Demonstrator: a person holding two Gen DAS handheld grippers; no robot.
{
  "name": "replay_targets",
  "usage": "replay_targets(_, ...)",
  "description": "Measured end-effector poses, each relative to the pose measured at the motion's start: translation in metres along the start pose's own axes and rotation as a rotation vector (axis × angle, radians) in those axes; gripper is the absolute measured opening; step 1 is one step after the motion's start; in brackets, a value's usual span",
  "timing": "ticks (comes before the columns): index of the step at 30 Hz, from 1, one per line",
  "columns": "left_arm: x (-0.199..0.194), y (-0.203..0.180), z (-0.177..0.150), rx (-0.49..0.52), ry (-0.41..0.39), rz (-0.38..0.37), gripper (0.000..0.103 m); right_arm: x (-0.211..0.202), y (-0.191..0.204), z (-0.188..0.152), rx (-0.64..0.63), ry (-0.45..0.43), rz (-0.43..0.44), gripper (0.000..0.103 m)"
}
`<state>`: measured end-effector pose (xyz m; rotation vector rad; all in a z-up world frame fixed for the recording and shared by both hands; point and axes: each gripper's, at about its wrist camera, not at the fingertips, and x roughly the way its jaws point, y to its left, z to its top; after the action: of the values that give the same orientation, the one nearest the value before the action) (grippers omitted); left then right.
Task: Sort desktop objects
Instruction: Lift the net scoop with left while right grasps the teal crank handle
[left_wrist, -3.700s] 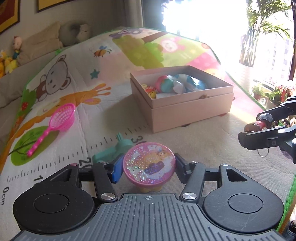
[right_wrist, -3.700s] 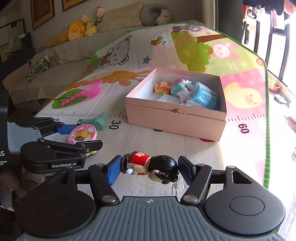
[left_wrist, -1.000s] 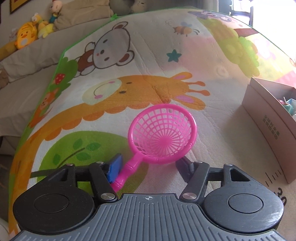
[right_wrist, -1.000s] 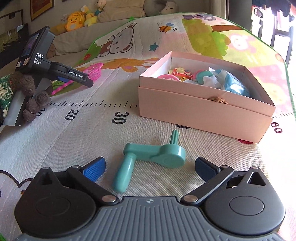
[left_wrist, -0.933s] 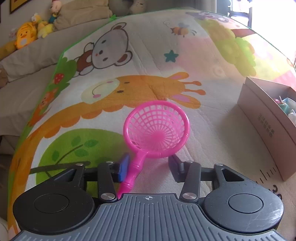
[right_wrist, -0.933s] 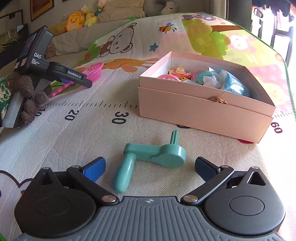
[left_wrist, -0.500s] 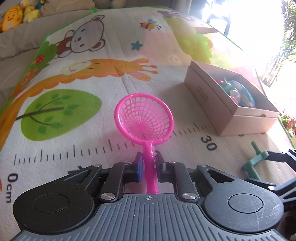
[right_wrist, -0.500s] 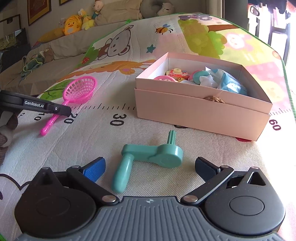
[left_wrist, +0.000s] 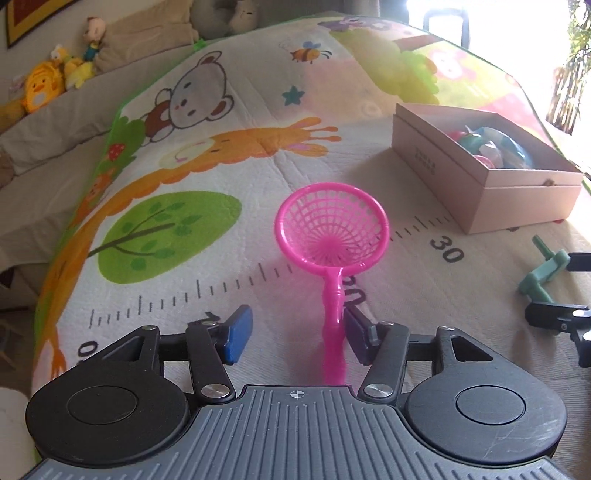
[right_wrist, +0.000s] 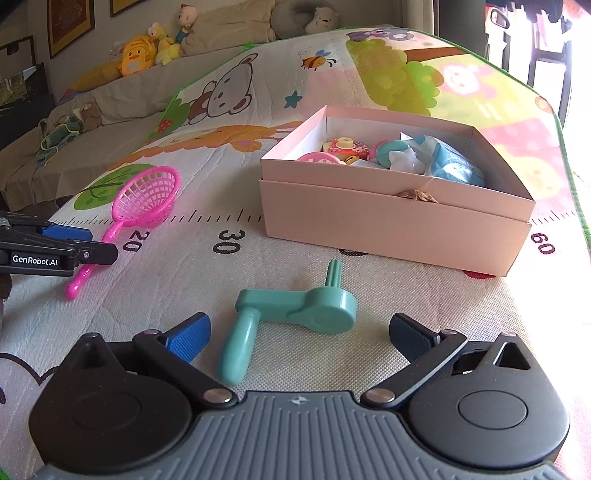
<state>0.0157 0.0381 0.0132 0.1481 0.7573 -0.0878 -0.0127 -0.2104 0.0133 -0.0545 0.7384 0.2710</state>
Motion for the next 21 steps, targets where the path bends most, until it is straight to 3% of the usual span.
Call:
replay_targets(2, -0.001, 0.006, -0.002, 0.014, -0.003, 0.046, 0.072, 0.000, 0.001, 0.000, -0.003, 0.001, -0.003, 0.103)
replay_targets(4, -0.001, 0.015, -0.004, -0.001, 0.008, 0.046, 0.074, 0.000, 0.001, 0.000, -0.004, 0.002, -0.004, 0.103)
replay_targets(10, 0.001, 0.010, -0.002, 0.009, 0.008, -0.091, 0.090, 0.001, 0.002, 0.000, -0.009, 0.005, -0.007, 0.103)
replay_targets(15, 0.006, -0.010, -0.004, 0.035, 0.020, -0.126, 0.092, 0.001, 0.003, 0.000, -0.014, 0.007, -0.016, 0.103)
replay_targets(21, 0.004, -0.014, -0.009, 0.008, 0.021, -0.113, 0.097, 0.009, 0.015, 0.009, -0.072, 0.001, -0.060, 0.100)
